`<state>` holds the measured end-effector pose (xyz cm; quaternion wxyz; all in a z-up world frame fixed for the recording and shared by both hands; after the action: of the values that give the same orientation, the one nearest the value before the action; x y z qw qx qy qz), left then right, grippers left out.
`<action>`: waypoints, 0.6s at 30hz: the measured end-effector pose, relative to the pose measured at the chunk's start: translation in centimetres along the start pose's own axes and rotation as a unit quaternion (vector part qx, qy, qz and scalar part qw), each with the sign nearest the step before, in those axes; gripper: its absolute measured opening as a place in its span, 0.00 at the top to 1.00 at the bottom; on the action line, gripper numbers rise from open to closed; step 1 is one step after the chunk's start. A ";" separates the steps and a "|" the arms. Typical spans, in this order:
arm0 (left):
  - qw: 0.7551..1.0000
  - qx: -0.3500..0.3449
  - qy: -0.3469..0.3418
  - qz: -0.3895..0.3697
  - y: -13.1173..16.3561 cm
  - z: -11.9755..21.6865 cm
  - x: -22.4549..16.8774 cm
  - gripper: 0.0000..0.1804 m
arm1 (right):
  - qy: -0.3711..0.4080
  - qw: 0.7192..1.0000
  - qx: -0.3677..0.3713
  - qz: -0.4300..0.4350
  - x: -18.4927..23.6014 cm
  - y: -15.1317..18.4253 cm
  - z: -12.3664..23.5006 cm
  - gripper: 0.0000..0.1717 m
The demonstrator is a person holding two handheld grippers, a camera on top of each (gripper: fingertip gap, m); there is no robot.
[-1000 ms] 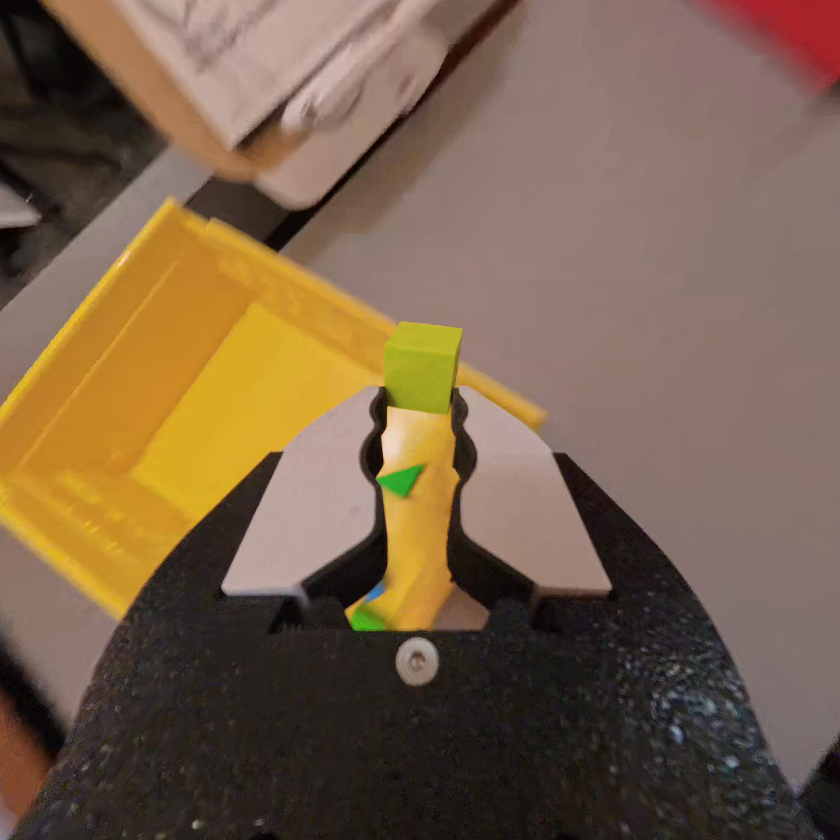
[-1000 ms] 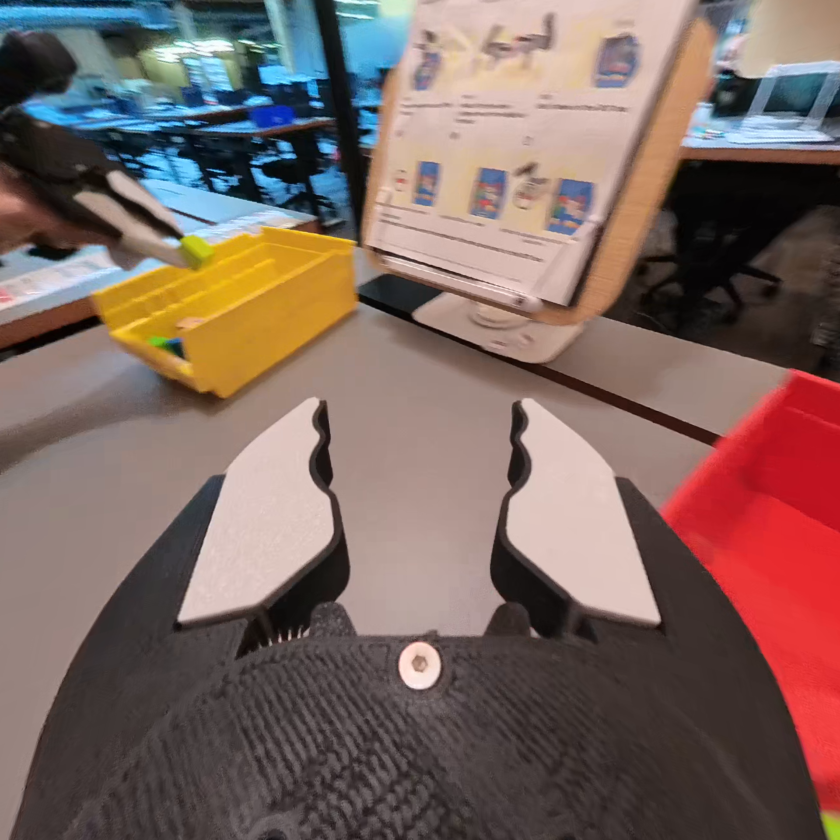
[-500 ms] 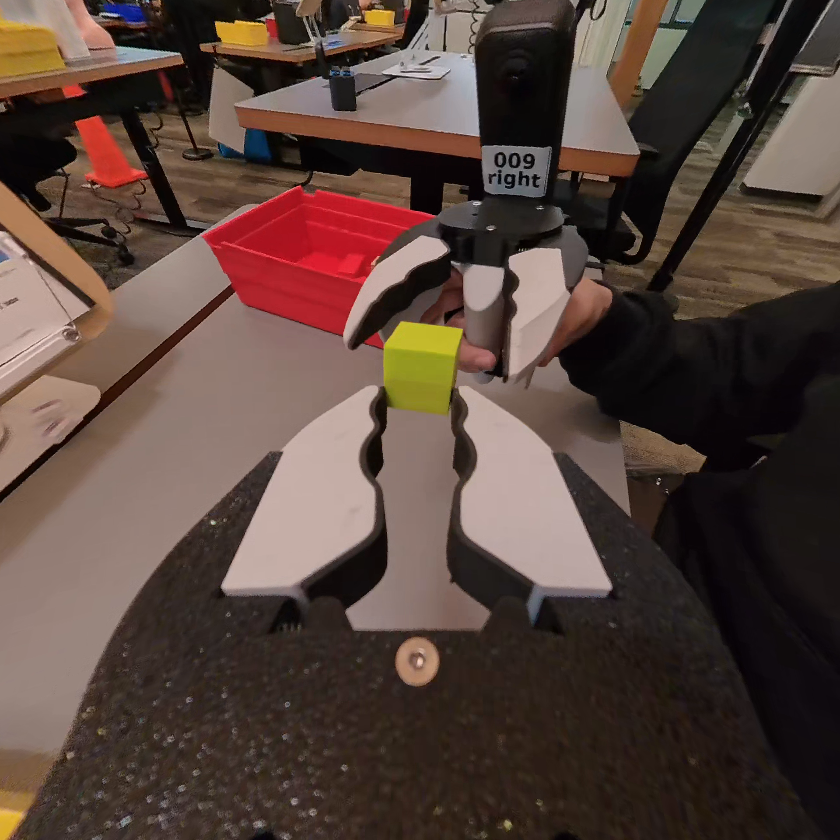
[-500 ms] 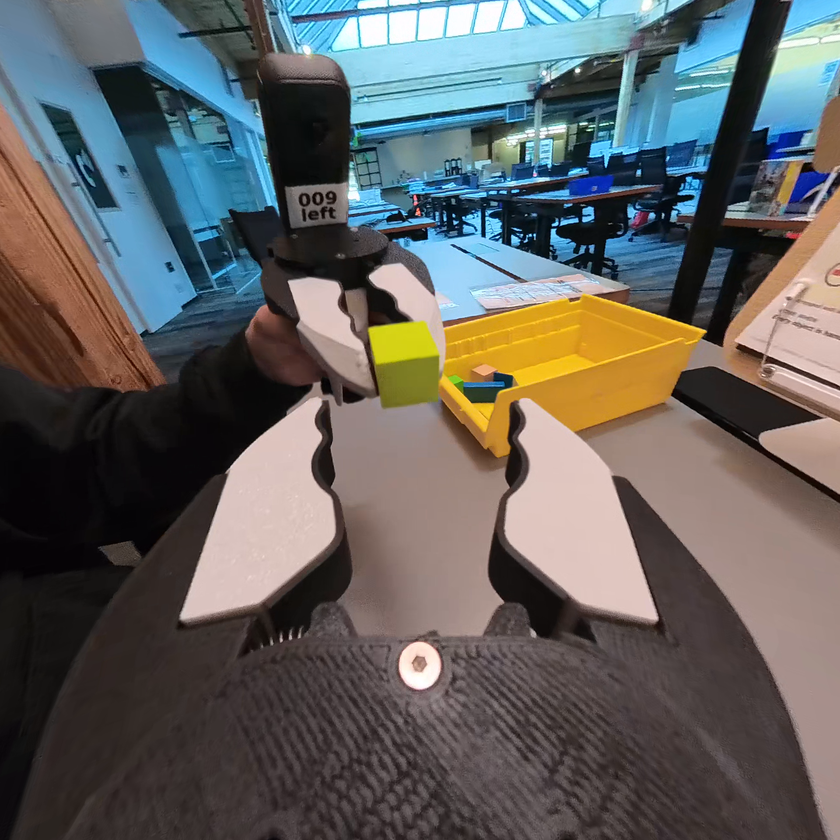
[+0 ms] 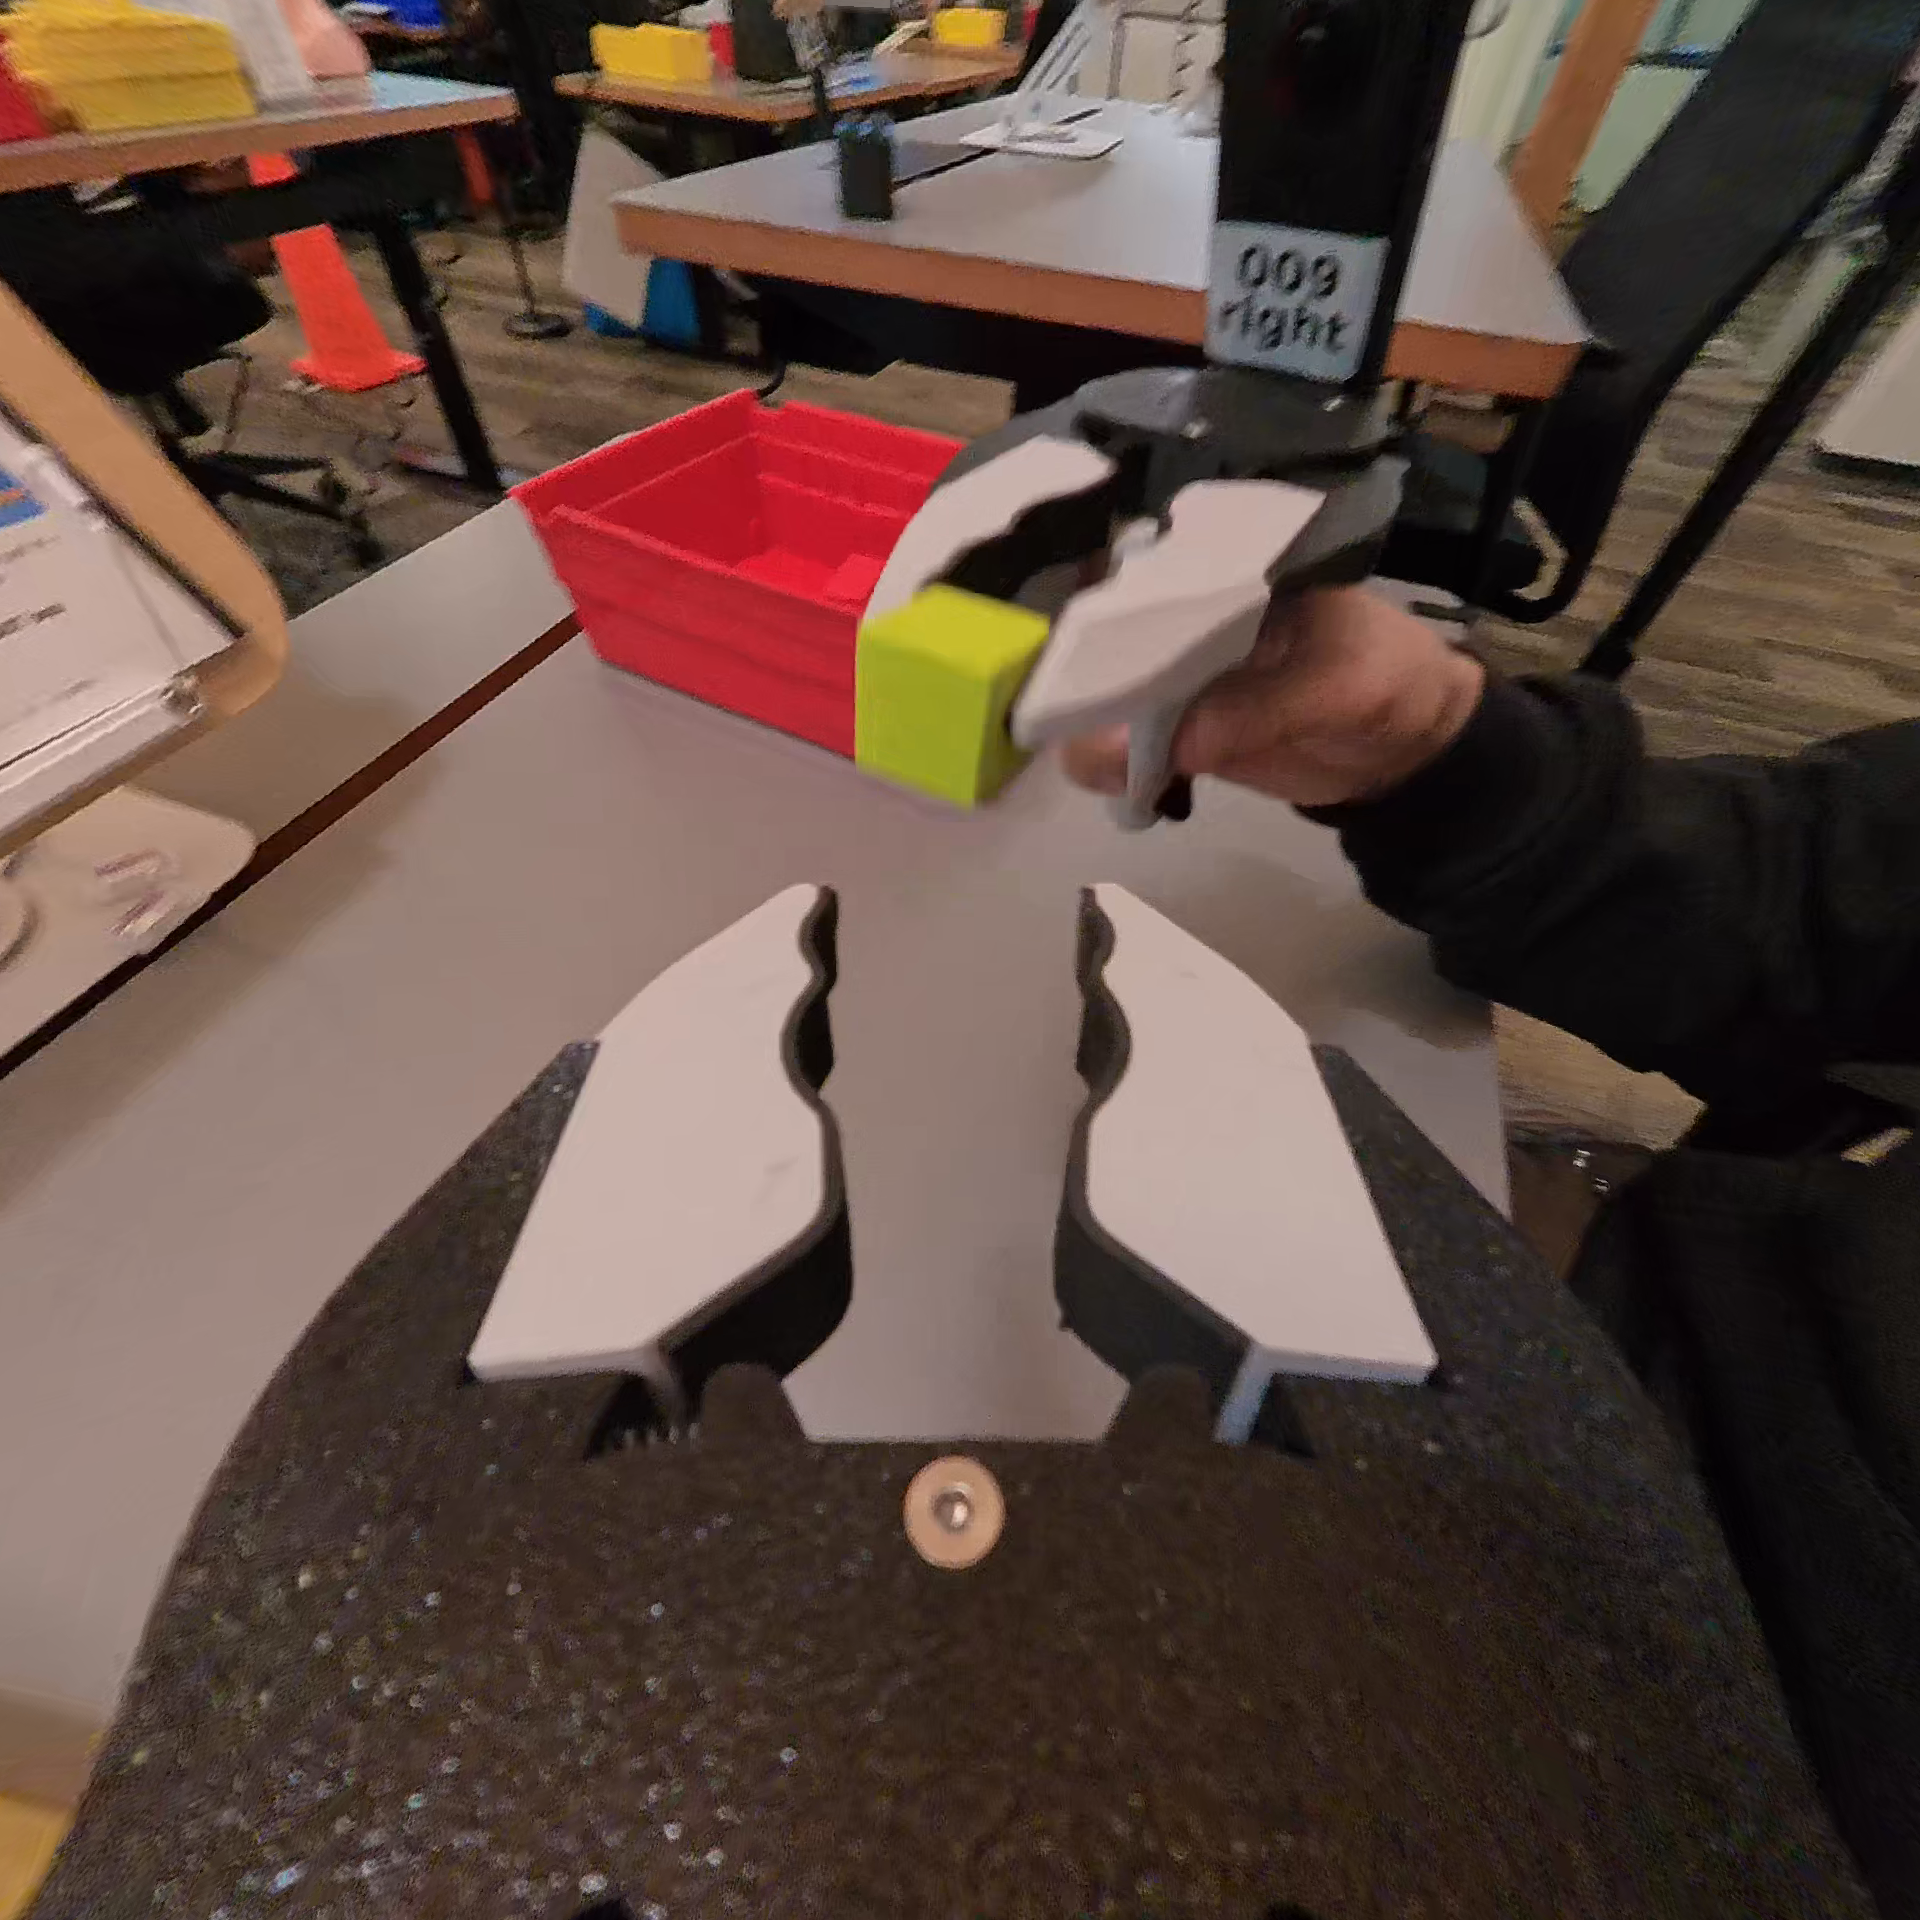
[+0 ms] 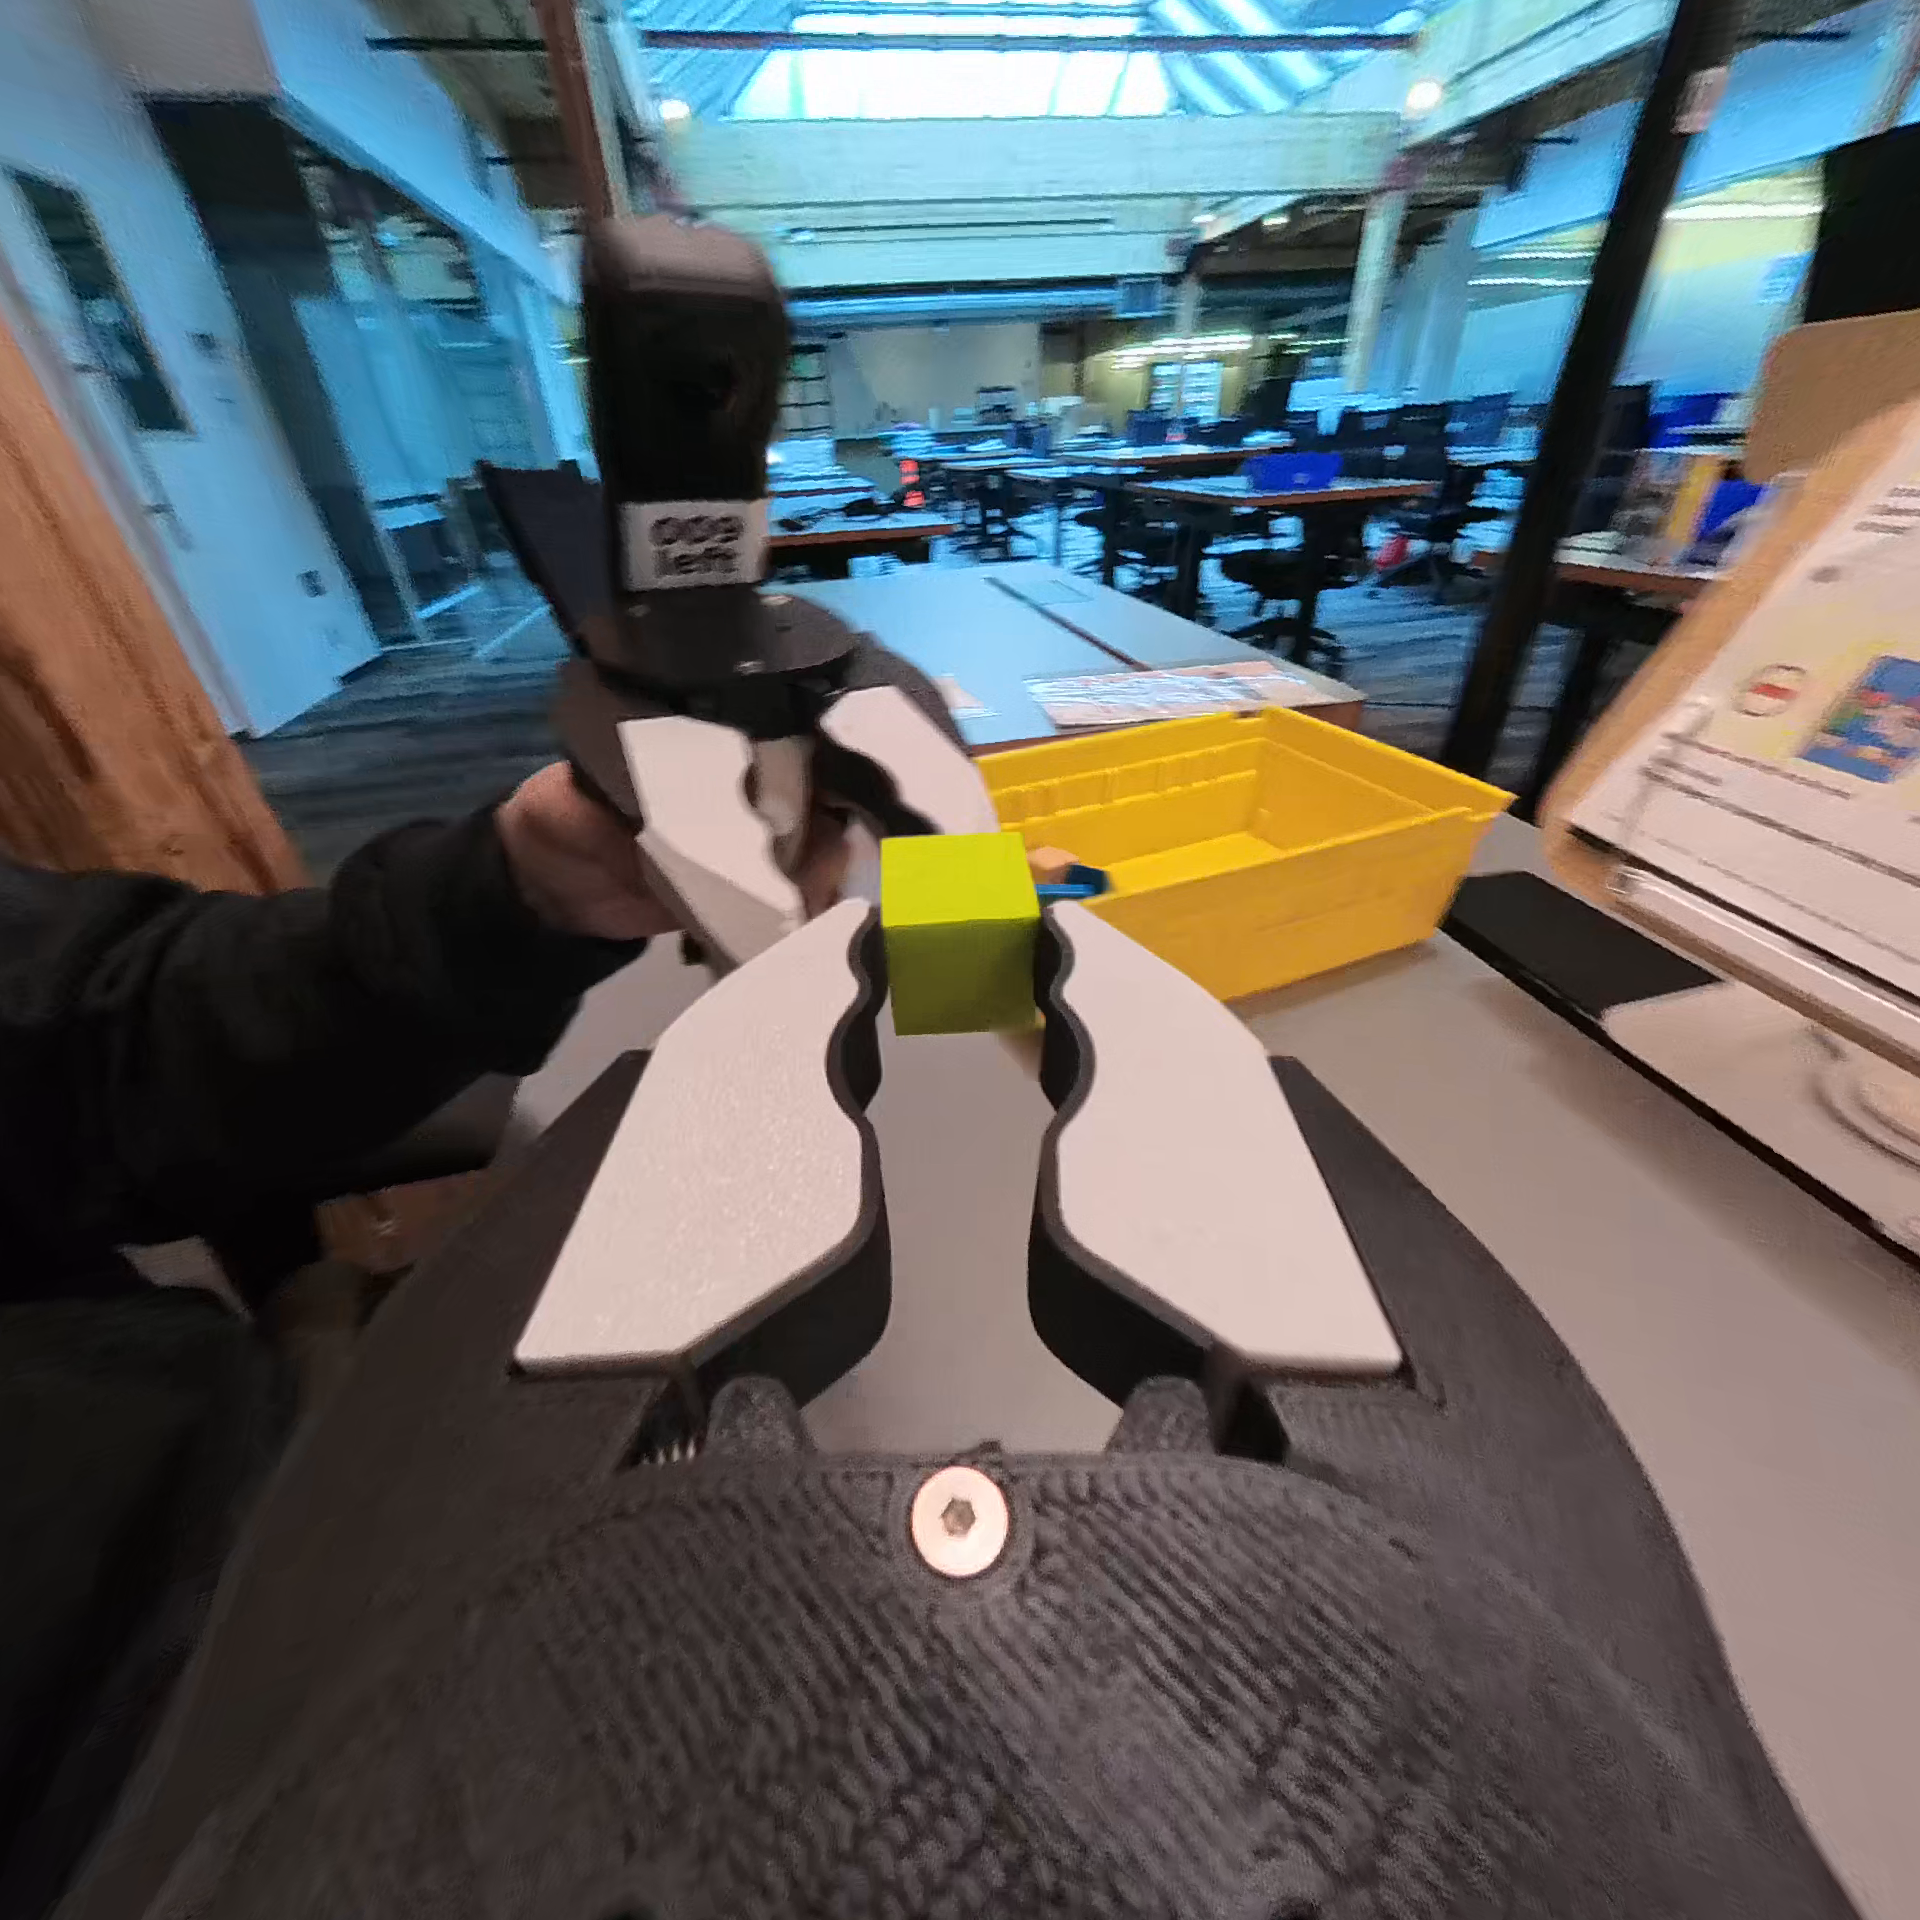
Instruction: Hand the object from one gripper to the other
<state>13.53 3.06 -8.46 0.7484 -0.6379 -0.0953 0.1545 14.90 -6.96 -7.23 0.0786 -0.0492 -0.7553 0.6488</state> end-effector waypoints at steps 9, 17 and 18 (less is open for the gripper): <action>0.999 0.026 -0.035 0.029 3.4 0.8 0.7 0.75 | 0.471 0.880 0.060 0.008 -13.9 0.7 19.8 0.84; 0.997 0.009 -0.017 0.076 4.7 0.9 1.3 0.78 | 0.623 0.764 0.161 0.052 -17.4 3.5 29.8 0.84; 0.997 0.009 -0.017 0.077 4.7 0.9 1.3 0.78 | 0.619 0.764 0.174 0.056 -17.8 4.2 29.6 0.84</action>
<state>13.94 5.03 -13.03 0.7382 -0.6340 -0.0576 0.2233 26.86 -38.28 -16.67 0.4996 -0.4679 -0.4123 0.6012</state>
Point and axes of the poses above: each gripper's, where its closed fingertips meet, z back along the fingers, y out of its underside, x = y × z across the jaws, the point moved 5 cm from there along z, back along the fingers, and after that the axes turned 8 degrees about -x, right-handed, at the moved point
